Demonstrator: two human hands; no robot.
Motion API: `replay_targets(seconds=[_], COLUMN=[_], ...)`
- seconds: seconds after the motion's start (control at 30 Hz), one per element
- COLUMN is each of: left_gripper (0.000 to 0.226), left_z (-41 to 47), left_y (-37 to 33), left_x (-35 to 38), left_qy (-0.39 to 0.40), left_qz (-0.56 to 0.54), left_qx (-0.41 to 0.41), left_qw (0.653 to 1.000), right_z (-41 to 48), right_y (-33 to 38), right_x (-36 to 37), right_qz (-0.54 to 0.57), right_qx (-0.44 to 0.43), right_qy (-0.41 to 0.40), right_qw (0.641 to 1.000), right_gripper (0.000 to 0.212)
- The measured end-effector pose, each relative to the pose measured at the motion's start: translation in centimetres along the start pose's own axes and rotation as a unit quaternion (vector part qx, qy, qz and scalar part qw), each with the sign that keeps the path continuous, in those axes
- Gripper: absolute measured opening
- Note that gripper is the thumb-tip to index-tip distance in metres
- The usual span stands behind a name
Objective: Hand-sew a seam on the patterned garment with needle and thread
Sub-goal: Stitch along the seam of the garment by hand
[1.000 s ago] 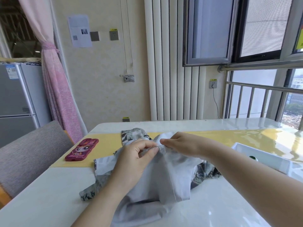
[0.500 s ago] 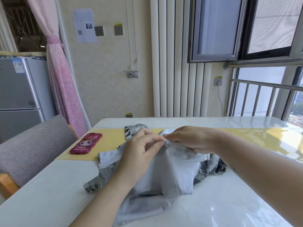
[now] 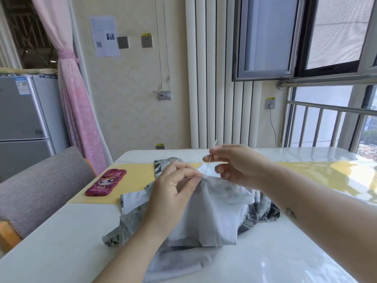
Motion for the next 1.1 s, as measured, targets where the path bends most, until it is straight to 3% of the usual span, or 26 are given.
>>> replay_targets(seconds=[0.07,0.13,0.17,0.2,0.27,0.3,0.37,0.4,0.43,0.47,0.53,0.57,0.6,0.67,0.73,0.8,0.87,0.93,0.97,1.0,1.03,1.1], left_gripper=[0.011,0.015,0.017,0.018,0.015,0.010,0.011,0.014,0.015,0.016,0.015,0.014,0.014,0.017,0.019,0.018,0.015,0.012,0.012,0.012,0.012,0.012], left_z=[0.0,-0.1,-0.2,-0.2,-0.2,-0.2,-0.2,-0.2,-0.2,-0.3,-0.3,-0.3,-0.3,-0.3,-0.3,-0.4,-0.4,-0.4,-0.4,-0.4,-0.4,-0.4], left_y=[0.5,0.9,1.1,1.3,1.5,1.7,1.9,1.9,2.0,2.1,2.2,2.2,2.2,2.3,2.3,2.4,2.5,2.5,2.6,2.6,2.6,2.7], left_x=[0.4,0.9,1.0,1.1,1.2,1.2,1.2,1.2,1.3,1.3,1.4,1.4,1.4,1.5,1.6,1.5,1.4,1.2,1.2,1.2,1.1,1.2], left_qy=[0.031,0.058,0.067,0.072,0.074,0.073,0.070,0.070,0.071,0.073,0.077,0.078,0.080,0.083,0.086,0.085,0.083,0.085,0.085,0.084,0.082,0.082], left_qz=[-0.054,-0.112,-0.134,-0.153,-0.187,-0.200,-0.218,-0.223,-0.227,-0.230,-0.237,-0.238,-0.239,-0.240,-0.235,-0.232,-0.236,-0.239,-0.242,-0.245,-0.247,-0.251], left_qx=[-0.051,-0.108,-0.127,-0.141,-0.160,-0.167,-0.174,-0.176,-0.178,-0.180,-0.186,-0.188,-0.189,-0.192,-0.197,-0.201,-0.207,-0.212,-0.214,-0.217,-0.218,-0.219], left_qw=[0.997,0.986,0.980,0.975,0.966,0.963,0.958,0.956,0.955,0.953,0.950,0.950,0.949,0.948,0.948,0.948,0.946,0.944,0.943,0.941,0.940,0.939], right_z=[-0.2,-0.3,-0.6,-1.2,-1.6,-1.4,-0.7,-0.3,0.0,0.0,-0.1,-0.5,-0.9,-0.7,0.0,0.6,0.4,0.4,0.4,0.5,0.5,0.3], right_y=[0.9,2.1,2.8,3.6,3.5,3.1,2.4,2.2,2.1,1.9,1.4,1.4,1.7,2.3,2.6,2.7,2.8,2.3,2.0,1.7,1.4,0.9], right_x=[-0.2,-0.6,-0.8,-0.7,-0.1,0.0,-0.8,-1.5,-2.2,-2.7,-2.9,-2.5,-2.1,-1.8,-1.8,-2.4,-2.5,-2.1,-1.9,-2.0,-2.1,-2.0], right_qz=[0.162,0.172,0.060,-0.130,-0.431,-0.511,-0.583,-0.587,-0.562,-0.492,-0.220,-0.073,0.040,0.151,0.122,-0.045,-0.249,-0.445,-0.510,-0.528,-0.494,-0.258], right_qx=[-0.018,-0.099,-0.166,-0.242,-0.326,-0.330,-0.305,-0.277,-0.236,-0.182,-0.079,-0.045,-0.033,-0.056,-0.095,-0.156,-0.225,-0.246,-0.241,-0.221,-0.189,-0.099], right_qy=[-0.026,-0.046,-0.064,-0.092,-0.104,-0.093,-0.088,-0.089,-0.076,-0.051,0.019,0.053,0.081,0.102,0.073,-0.011,-0.069,-0.075,-0.073,-0.068,-0.051,0.019], right_qw=[0.986,0.979,0.982,0.957,0.835,0.788,0.748,0.755,0.789,0.850,0.972,0.995,0.995,0.982,0.985,0.987,0.940,0.858,0.822,0.817,0.847,0.961], right_gripper=[0.014,0.017,0.017,0.016,0.012,0.012,0.014,0.015,0.017,0.020,0.025,0.027,0.029,0.038,0.034,0.025,0.020,0.017,0.015,0.014,0.015,0.020])
Point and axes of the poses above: each hand's wrist, its own z-axis towards the middle knuckle, its own x-axis out of the palm, y = z × x, the point moved 6 cm from there along z, towards the middle knuckle, and after that the axes turned 1 degree about x, right-handed, at the moved point
